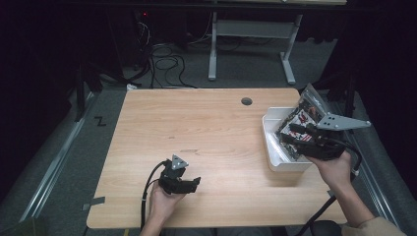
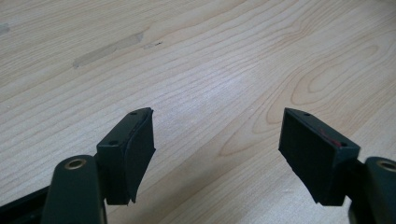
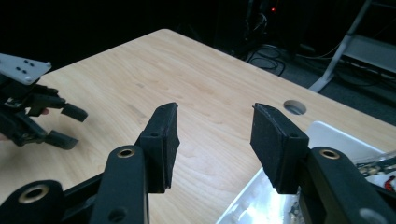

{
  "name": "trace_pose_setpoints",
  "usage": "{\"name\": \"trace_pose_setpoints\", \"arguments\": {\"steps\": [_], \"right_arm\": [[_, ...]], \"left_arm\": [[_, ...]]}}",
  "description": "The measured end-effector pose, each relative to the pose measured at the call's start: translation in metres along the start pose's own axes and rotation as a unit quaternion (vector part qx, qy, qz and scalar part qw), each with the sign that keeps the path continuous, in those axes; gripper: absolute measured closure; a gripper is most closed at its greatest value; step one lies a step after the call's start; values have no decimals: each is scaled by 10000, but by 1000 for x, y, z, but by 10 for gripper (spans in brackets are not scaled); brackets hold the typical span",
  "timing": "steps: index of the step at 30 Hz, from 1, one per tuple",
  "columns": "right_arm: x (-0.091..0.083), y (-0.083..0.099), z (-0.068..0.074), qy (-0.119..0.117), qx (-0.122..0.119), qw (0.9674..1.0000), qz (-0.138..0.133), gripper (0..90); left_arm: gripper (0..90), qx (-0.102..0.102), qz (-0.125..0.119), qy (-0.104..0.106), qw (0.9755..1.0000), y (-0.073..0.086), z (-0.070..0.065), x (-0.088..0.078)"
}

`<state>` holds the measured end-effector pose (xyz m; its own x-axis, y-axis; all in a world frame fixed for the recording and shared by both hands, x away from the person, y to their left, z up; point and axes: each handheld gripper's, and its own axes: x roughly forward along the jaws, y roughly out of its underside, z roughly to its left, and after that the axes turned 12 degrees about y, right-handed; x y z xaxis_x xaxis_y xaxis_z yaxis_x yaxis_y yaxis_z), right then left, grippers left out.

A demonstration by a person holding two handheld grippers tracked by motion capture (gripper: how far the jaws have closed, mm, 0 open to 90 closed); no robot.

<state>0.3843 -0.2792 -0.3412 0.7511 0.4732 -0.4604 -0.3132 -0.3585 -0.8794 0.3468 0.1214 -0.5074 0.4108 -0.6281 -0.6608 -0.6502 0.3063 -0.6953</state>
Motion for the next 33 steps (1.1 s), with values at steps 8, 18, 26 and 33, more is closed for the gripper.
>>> {"name": "trace_pose_setpoints", "arguments": {"steps": [8,18,26,33], "right_arm": [[0,7,11,-130,32,9999,77,553],[3,19,26,-432,37,9990,115,551],[12,33,39,-642,91,9978,123,543],[22,49,49,-704,116,9970,308,526]], "left_arm": [[271,-46,-97,163,9998,-1,-2,-1],[281,108,-298,164,9994,-3,-11,-5],[281,234,-239,215,9992,-3,-18,-3],[281,254,-210,296,9990,-6,-19,1]]}}
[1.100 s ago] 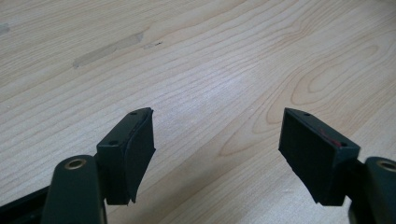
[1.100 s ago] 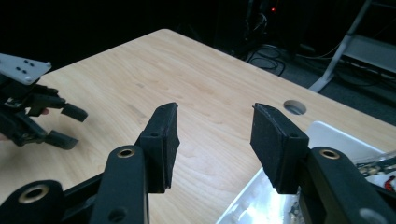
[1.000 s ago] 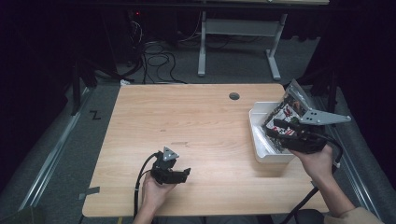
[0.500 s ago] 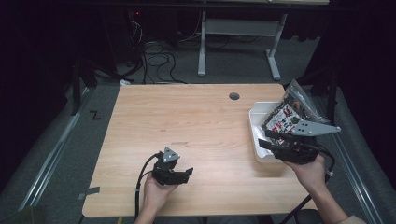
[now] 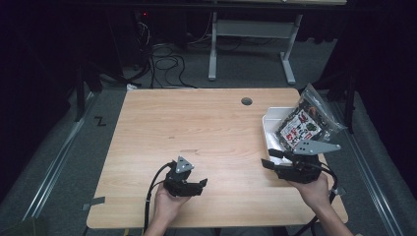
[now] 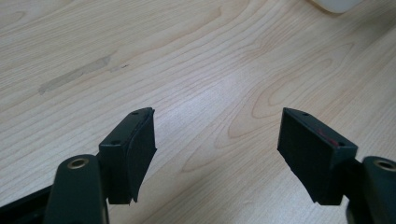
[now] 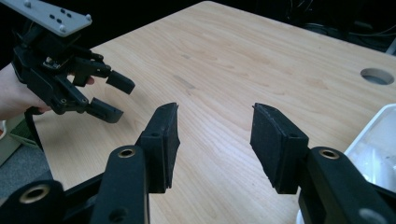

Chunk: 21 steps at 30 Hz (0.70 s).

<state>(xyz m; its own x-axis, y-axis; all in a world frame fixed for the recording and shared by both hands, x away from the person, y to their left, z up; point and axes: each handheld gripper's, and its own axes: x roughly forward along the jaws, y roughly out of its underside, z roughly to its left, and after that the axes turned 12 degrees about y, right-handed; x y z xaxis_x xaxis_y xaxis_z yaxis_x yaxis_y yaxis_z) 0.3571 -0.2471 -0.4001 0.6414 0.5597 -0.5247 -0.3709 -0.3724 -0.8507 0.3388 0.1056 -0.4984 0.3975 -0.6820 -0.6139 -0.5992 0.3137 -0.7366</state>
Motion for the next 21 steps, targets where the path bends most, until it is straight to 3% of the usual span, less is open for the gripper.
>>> {"name": "trace_pose_setpoints", "arguments": {"steps": [11,21], "right_arm": [[11,24,5,58,86,9999,86,509],[23,45,9,45,83,9996,281,487]], "left_arm": [[283,200,115,127,9997,-8,-6,11],[290,236,204,186,9993,-9,-11,15]]}}
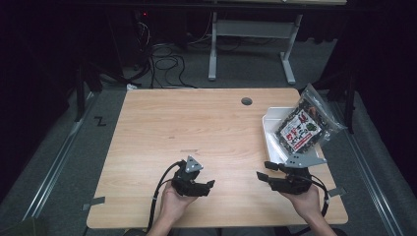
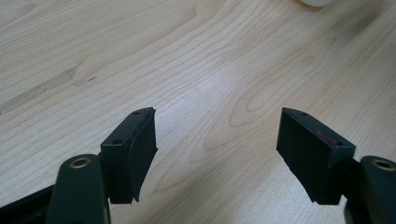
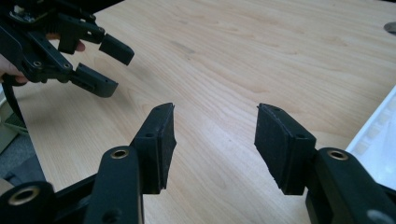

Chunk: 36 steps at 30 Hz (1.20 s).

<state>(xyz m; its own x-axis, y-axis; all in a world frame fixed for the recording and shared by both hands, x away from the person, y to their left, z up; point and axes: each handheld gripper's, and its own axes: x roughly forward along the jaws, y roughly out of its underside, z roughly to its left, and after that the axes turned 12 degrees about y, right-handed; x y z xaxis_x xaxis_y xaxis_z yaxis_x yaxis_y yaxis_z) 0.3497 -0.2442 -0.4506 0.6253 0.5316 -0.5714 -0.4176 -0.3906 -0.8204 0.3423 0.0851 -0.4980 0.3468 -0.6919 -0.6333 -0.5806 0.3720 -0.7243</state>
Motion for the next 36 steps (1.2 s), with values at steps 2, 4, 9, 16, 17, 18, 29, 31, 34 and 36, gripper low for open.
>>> {"name": "trace_pose_setpoints", "arguments": {"steps": [2,4,9,16,17,18,29,31,34,36], "right_arm": [[3,4,1,3,-13,10000,31,484],[6,6,2,-18,-2,10000,32,481],[16,10,4,-1,88,9999,56,468],[28,11,7,-27,45,9998,168,470],[30,11,8,-26,37,9998,178,468],[31,11,7,-27,4,9998,189,469],[47,16,3,122,-51,9990,435,468],[48,17,3,148,-38,9988,467,470],[49,17,2,180,16,9987,484,470],[50,17,1,213,-3,9985,512,470]], "left_arm": [[290,3,25,-13,10000,0,-1,1],[290,-7,32,1,10000,1,-1,1],[290,-45,53,24,10000,2,1,3],[290,-53,38,24,10000,2,1,3],[290,-53,44,27,10000,2,2,3],[290,-53,51,28,10000,2,2,3],[291,-91,148,5,9998,2,3,5],[291,-97,154,8,9998,2,3,5],[291,-104,157,5,9998,3,3,5],[291,-112,165,10,9998,3,3,5]]}}
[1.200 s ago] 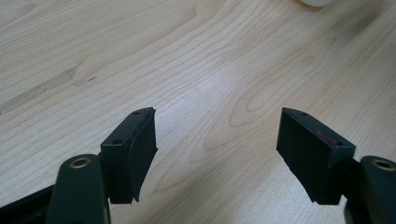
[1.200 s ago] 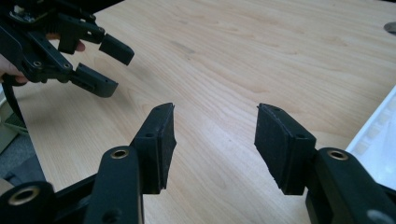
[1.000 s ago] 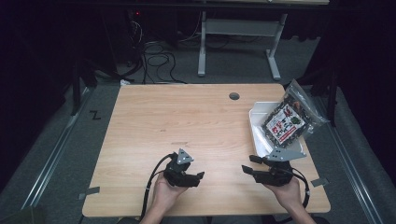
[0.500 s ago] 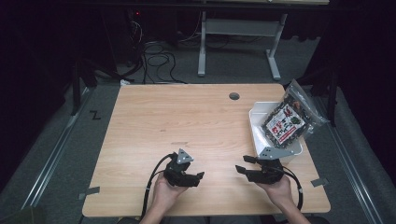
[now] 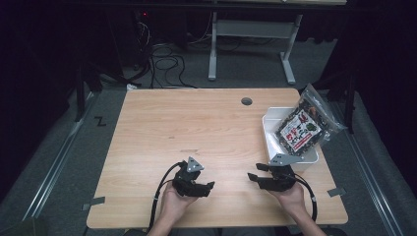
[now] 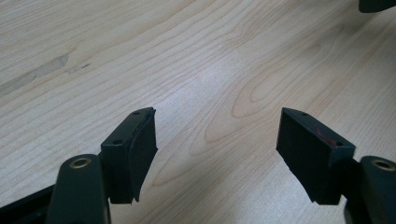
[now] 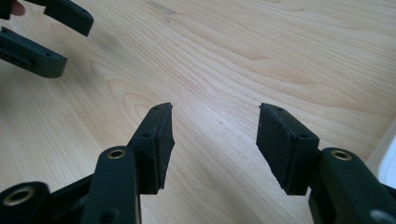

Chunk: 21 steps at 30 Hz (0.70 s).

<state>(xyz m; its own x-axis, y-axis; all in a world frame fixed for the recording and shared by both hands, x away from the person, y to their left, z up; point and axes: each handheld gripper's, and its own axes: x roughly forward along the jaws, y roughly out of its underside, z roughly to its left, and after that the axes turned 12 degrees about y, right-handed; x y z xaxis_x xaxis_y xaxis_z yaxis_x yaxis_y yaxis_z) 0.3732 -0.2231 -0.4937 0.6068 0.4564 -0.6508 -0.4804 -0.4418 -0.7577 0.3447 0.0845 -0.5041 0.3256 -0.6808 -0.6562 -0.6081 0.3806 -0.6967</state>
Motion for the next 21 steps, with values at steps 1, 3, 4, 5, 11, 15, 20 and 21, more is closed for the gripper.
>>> {"name": "trace_pose_setpoints", "arguments": {"steps": [1,3,4,5,11,15,20,21], "right_arm": [[1,0,0,7,-5,10000,25,470],[3,0,-1,57,-39,10000,41,470],[3,0,-1,57,-2,10000,45,470],[4,1,-1,62,-2,10000,37,470],[9,3,-2,81,-28,9999,99,471],[12,5,-1,83,-48,9999,134,471],[14,8,1,165,-198,9995,166,471],[15,8,2,199,-221,9994,173,471]], "left_arm": [[291,-22,-14,3,10000,0,0,0],[291,-24,0,2,10000,0,0,1],[291,-13,26,0,10000,0,1,1],[291,-20,34,-4,10000,0,1,1],[291,-60,84,-10,9999,1,2,2],[291,-68,145,-52,9999,2,4,3],[290,-109,232,-74,9996,3,6,5],[290,-124,247,-78,9996,3,6,6]]}}
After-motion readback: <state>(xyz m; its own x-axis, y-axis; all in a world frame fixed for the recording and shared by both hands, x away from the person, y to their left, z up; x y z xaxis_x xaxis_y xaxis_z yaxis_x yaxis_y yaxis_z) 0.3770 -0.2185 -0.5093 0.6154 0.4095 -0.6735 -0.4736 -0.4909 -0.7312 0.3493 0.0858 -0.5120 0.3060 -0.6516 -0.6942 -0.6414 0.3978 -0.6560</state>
